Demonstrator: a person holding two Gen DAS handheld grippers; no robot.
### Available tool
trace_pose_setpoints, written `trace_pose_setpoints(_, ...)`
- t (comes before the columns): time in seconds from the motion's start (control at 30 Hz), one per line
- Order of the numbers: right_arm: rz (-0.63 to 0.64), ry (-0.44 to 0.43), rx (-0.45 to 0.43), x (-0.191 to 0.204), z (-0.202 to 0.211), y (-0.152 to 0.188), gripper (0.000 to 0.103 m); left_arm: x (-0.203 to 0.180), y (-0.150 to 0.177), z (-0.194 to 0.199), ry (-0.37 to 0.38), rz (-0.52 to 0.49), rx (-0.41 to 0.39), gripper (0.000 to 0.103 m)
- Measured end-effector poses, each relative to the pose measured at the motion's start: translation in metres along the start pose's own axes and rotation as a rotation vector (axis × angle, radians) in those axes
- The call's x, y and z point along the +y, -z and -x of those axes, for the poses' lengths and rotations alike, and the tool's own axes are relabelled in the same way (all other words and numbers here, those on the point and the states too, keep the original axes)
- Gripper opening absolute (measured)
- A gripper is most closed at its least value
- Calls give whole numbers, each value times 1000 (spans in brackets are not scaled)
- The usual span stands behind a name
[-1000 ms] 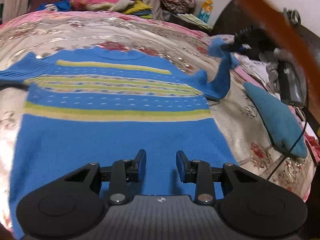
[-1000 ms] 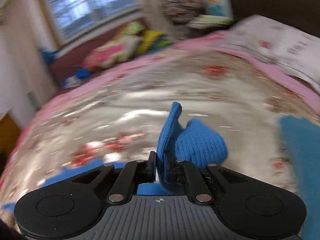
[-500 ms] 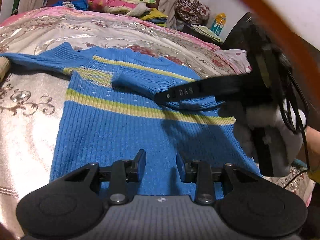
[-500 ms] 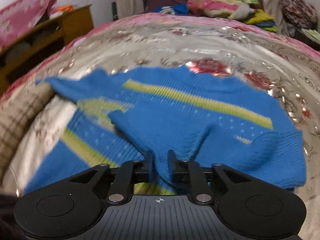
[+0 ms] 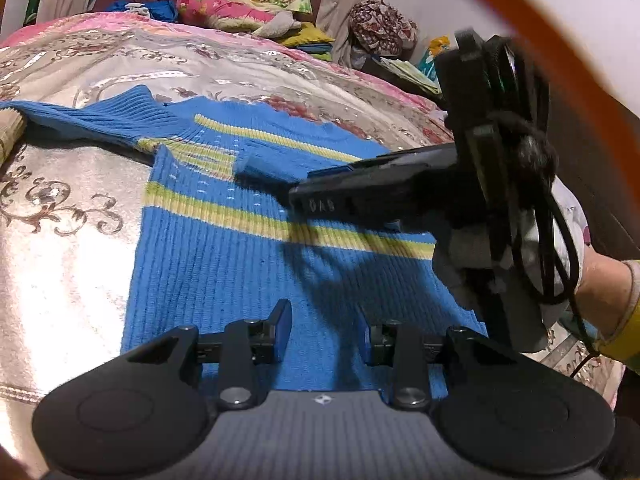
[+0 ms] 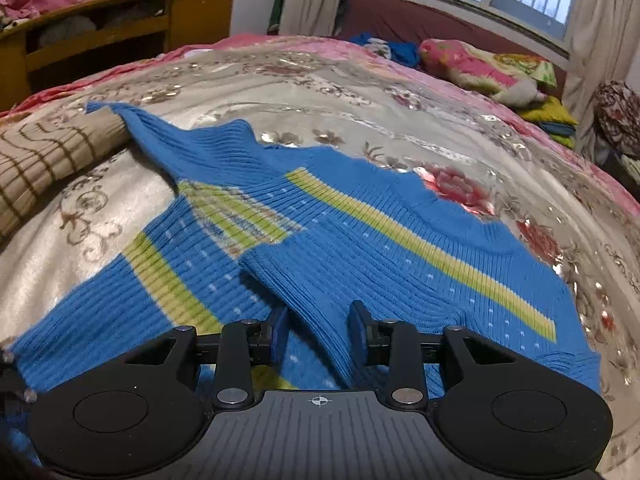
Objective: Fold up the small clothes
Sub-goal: 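Carry the held sleeve across the sweater body with the right gripper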
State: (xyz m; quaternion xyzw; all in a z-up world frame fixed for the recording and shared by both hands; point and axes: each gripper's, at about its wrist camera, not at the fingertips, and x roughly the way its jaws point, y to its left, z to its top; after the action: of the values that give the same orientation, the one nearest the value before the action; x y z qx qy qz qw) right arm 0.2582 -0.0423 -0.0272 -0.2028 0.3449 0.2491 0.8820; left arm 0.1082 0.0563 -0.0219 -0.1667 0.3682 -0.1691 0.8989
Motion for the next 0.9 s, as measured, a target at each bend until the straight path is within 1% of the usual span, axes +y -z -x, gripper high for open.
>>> trace_pose_setpoints(0.03,-15,0,3,-1,-1,-3,10,1,0,-1,1,2,2,39)
trace_pose_setpoints(0.07,-28,3,6,-2,-2,-5,8,2,0,-1,2,4,2,39)
trace_pose_setpoints(0.1,-46,6,5,-5,-2,-8,8,2,0,0,3,4,2,39)
trace_pose_setpoints(0.17,-125,7,-9,-17,-2,-18,6,0,1,1,6,2,-1,39)
trace_pose_setpoints(0.3,-243,24,-92,-34,4,-43,6,0,0,4,15,-4,-9,39)
trace_pose_setpoints(0.43,-237,-11,-139,-18,1,-61,6,2,0,5,18,-5,-7,39)
trace_pose_setpoints(0.57,-188,-46,-114,11,-18,-63,7,4,0,8,13,-3,-9,39)
trace_pose_setpoints(0.6,-166,-48,-102,17,-23,-61,12,5,0,8,11,-1,-9,39)
trace_pose_setpoints(0.63,-148,-70,-63,21,-31,-59,15,6,1,8,10,1,-7,39)
trace_pose_setpoints(0.67,-148,-93,-20,22,-38,-56,15,7,1,8,9,3,-6,39)
trace_pose_setpoints(0.7,-161,-104,0,22,-42,-53,16,8,1,8,8,6,-5,39)
trace_pose_setpoints(0.77,-188,-130,6,15,-39,-45,19,8,1,9,8,11,-4,39)
trace_pose_setpoints(0.83,-230,-148,-5,4,-29,-40,32,9,3,8,8,12,-3,39)
trace_pose_setpoints(0.9,-278,-169,-27,-12,-15,-33,33,8,4,7,4,10,-1,39)
